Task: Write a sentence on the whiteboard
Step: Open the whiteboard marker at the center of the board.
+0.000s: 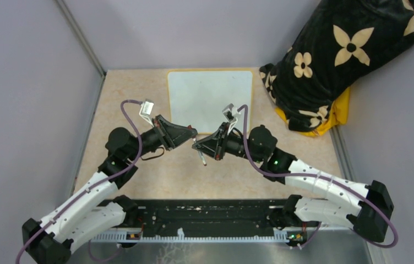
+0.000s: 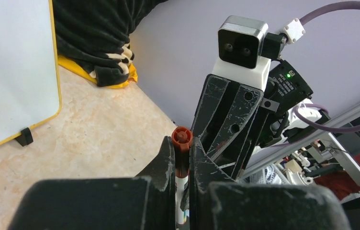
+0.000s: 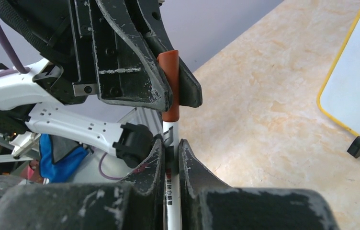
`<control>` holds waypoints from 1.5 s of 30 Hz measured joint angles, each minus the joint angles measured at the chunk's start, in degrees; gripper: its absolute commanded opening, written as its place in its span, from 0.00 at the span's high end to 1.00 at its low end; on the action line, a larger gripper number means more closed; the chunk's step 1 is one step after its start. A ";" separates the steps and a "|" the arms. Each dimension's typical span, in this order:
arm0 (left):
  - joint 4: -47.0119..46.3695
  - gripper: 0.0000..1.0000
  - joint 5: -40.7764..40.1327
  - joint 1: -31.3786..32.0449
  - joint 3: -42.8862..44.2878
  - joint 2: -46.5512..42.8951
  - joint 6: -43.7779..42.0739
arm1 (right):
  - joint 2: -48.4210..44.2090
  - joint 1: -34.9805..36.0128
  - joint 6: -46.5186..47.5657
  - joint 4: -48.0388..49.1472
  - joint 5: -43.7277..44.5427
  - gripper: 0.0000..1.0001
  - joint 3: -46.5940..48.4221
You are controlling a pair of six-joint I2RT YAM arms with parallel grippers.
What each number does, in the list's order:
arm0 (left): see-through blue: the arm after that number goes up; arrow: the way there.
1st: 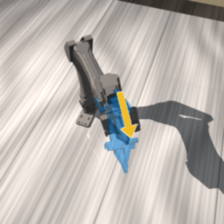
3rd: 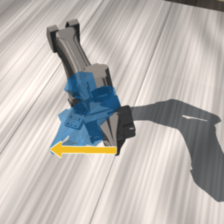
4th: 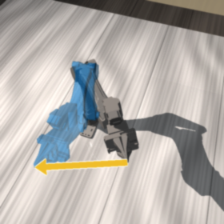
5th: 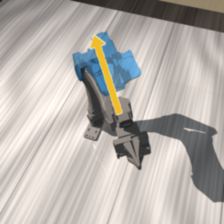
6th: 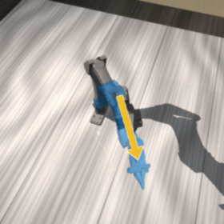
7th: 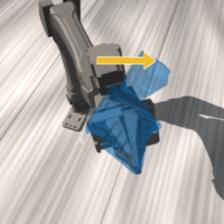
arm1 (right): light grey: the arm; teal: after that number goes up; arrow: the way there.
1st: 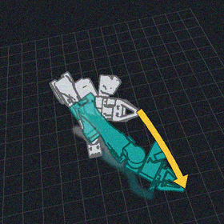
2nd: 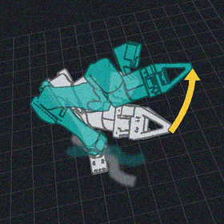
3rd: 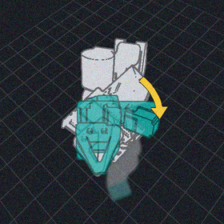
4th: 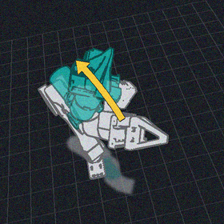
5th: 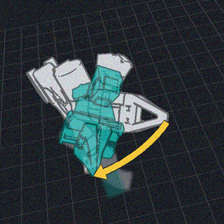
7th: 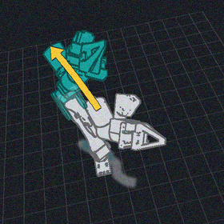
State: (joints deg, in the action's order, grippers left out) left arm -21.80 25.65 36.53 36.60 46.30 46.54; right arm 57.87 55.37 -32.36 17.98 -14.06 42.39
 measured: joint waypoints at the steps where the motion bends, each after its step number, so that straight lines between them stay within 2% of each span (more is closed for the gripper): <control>1: 0.02 1.00 -0.04 0.00 0.00 -0.04 0.13 | 0.00 0.00 0.22 0.11 0.00 1.00 -0.02; 15: 3.80 1.00 -1.25 1.14 3.26 -0.11 -0.81 | -3.61 0.28 1.29 7.80 1.16 1.00 -5.35; 45: 7.13 1.00 -5.66 2.75 3.89 -0.37 -1.51 | -7.04 0.37 2.49 7.19 3.93 1.00 -7.91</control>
State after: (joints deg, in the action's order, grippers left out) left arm -14.68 19.99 39.29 40.49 45.93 45.04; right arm 50.83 55.75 -29.87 25.17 -10.13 34.48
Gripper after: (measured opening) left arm 0.073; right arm 0.049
